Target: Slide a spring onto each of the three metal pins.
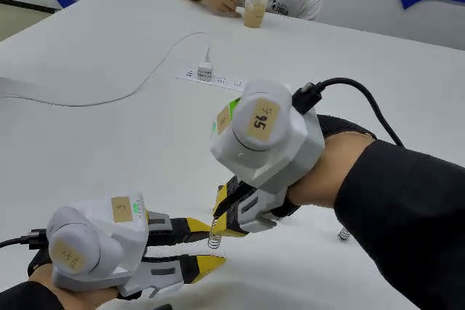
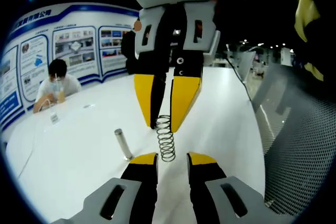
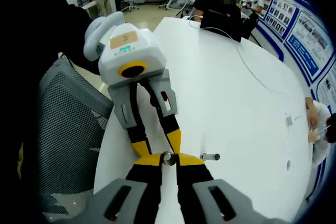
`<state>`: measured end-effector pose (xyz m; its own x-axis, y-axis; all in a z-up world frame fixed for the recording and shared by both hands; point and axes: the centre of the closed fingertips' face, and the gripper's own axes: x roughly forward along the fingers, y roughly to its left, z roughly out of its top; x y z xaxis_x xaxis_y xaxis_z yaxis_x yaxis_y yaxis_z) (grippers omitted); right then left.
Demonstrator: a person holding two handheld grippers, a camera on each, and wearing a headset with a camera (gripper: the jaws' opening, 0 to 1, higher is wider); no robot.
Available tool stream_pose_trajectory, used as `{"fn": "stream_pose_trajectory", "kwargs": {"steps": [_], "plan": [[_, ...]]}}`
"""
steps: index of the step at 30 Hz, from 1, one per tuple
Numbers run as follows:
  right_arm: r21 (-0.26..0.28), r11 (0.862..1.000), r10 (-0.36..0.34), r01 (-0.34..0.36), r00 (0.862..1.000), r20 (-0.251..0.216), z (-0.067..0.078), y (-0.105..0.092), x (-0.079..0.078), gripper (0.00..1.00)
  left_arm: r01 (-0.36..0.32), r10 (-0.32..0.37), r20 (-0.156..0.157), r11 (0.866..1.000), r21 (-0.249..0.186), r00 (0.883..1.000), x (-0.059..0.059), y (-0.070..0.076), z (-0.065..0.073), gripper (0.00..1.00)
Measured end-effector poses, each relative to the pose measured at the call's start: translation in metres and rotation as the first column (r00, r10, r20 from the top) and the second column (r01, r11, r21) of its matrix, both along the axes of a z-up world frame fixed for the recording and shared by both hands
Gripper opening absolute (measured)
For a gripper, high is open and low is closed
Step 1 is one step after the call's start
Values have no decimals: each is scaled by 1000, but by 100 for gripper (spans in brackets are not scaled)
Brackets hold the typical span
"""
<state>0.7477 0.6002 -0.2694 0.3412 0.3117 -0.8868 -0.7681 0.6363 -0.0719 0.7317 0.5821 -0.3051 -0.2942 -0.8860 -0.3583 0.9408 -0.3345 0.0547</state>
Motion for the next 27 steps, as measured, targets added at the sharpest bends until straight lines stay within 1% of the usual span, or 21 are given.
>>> {"fn": "stream_pose_trajectory", "kwargs": {"steps": [15, 27], "plan": [[-18, 999, -38, 38, 999, 31, 15, -21, 8, 11, -66, 66, -26, 998, 8, 997, 16, 3, 0, 38], [-27, 998, -58, 60, 997, 54, 25, -31, 14, 11, -95, 96, -43, 995, 19, 994, 20, 5, -1, 47]]}}
